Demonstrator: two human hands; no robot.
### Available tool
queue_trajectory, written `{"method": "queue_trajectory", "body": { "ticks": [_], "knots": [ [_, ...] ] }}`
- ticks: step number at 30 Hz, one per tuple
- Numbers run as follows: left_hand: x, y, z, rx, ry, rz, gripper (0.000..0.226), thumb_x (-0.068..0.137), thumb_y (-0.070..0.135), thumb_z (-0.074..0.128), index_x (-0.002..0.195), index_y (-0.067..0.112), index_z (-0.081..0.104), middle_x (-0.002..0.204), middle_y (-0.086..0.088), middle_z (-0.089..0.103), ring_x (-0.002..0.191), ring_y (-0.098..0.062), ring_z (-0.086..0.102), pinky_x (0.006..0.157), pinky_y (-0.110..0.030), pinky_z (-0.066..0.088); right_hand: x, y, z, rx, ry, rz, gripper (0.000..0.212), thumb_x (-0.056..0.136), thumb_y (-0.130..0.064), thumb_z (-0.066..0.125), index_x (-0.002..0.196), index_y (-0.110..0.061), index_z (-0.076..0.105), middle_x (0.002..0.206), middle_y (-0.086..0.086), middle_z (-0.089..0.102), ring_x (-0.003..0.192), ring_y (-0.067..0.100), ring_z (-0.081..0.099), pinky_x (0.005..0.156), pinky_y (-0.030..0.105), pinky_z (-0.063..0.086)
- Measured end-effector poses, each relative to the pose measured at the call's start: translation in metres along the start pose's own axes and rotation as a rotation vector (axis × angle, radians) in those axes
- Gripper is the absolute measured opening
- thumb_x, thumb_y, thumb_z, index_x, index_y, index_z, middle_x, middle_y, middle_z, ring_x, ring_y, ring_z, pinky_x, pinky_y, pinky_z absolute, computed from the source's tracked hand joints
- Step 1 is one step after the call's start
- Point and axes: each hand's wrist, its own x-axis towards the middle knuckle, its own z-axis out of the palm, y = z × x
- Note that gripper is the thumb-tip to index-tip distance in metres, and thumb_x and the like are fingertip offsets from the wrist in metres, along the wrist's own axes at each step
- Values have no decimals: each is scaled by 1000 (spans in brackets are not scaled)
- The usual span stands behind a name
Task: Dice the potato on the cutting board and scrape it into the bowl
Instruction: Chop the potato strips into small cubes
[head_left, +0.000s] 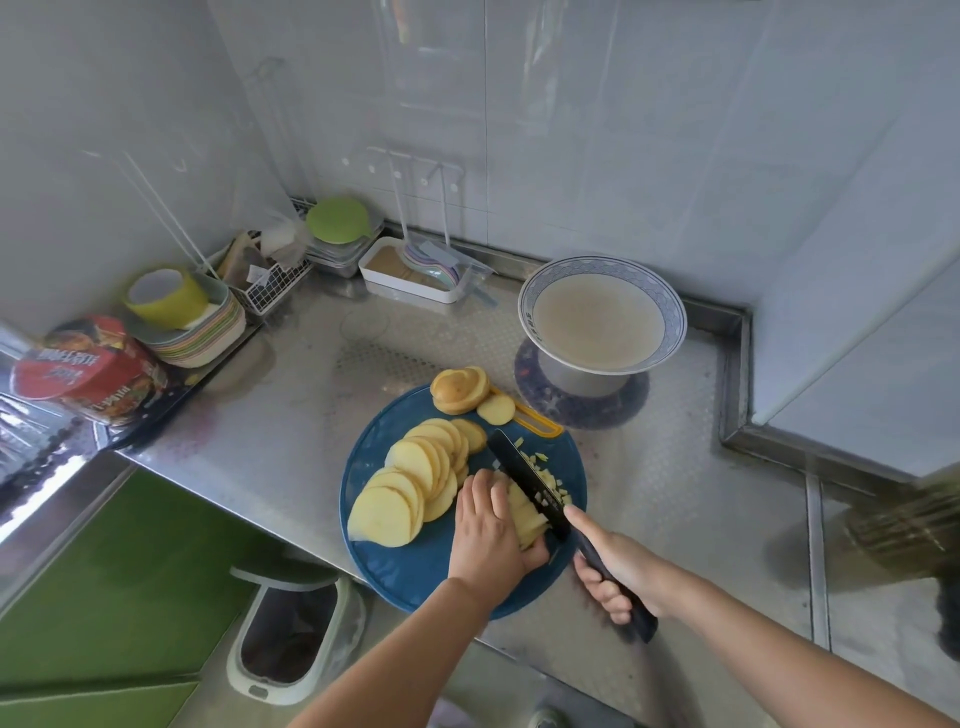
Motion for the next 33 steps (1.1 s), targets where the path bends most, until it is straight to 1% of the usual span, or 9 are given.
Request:
{"method": "queue_trajectory", "body": {
  "ticks": [11, 13, 17, 19, 21, 23, 27, 30, 33],
  "knots": [
    [-2, 0, -2, -33, -25, -42, 82, 63, 59, 50, 122, 2, 48, 122, -16, 51, 117, -31, 45, 100, -45, 46, -17, 5, 1, 58, -3, -82, 72, 85, -79, 34, 50, -16, 34, 46, 4, 26, 36, 16, 23, 42, 25, 24],
    [-3, 0, -2, -19, -32, -40, 85, 62, 61, 51, 123, 1, 48, 124, -16, 51, 117, -33, 47, 101, -45, 46, -21, 5, 1, 44, 0, -93, 72, 87, -77, 33, 51, -15, 35, 46, 4, 27, 36, 16, 24, 42, 25, 24],
    [-3, 0, -3, 6, -2, -32, 86, 62, 61, 53, 124, 1, 46, 125, -17, 49, 120, -32, 38, 103, -45, 42, -24, 6, 3, -6, 5, -94, 72, 89, -76, 31, 52, -15, 35, 46, 4, 29, 36, 16, 25, 42, 24, 26],
    [-5, 0, -5, 24, 8, -34, 87, 62, 61, 55, 124, 1, 45, 124, -18, 51, 120, -31, 37, 102, -46, 43, -24, 6, 5, -26, 6, -91, 72, 88, -77, 32, 52, -15, 35, 46, 4, 29, 36, 16, 26, 42, 24, 26],
    [-7, 1, -5, 21, 20, -46, 85, 64, 61, 52, 125, 1, 45, 124, -18, 52, 121, -31, 37, 101, -47, 44, -24, 7, 7, -40, 5, -83, 72, 87, -78, 32, 52, -15, 36, 46, 4, 30, 36, 16, 26, 42, 24, 26],
    [-9, 1, -5, 2, 33, -58, 83, 68, 61, 51, 124, 1, 44, 125, -19, 52, 121, -31, 38, 101, -46, 44, -24, 9, 8, -53, 8, -78, 72, 87, -78, 32, 53, -14, 35, 46, 4, 31, 36, 16, 27, 42, 24, 26],
    [-12, -1, -2, -7, 42, -47, 81, 70, 58, 58, 125, 1, 42, 124, -20, 54, 120, -33, 46, 99, -47, 48, -23, 9, 9, -63, 21, -74, 72, 88, -77, 32, 52, -15, 35, 45, 3, 31, 35, 16, 27, 41, 24, 26],
    [-12, -2, -2, 2, 31, -51, 78, 74, 61, 48, 125, 1, 42, 123, -18, 56, 118, -33, 49, 97, -45, 49, -21, 10, 10, -81, 37, -69, 73, 89, -77, 33, 51, -15, 34, 45, 4, 31, 35, 16, 28, 41, 24, 27],
    [-10, -3, -3, 1, 25, -45, 77, 73, 62, 42, 122, 1, 44, 118, -18, 58, 113, -33, 54, 94, -44, 51, -20, 10, 12, -115, 49, -41, 73, 88, -78, 31, 52, -15, 34, 45, 4, 31, 34, 16, 28, 40, 23, 27]
  ]
}}
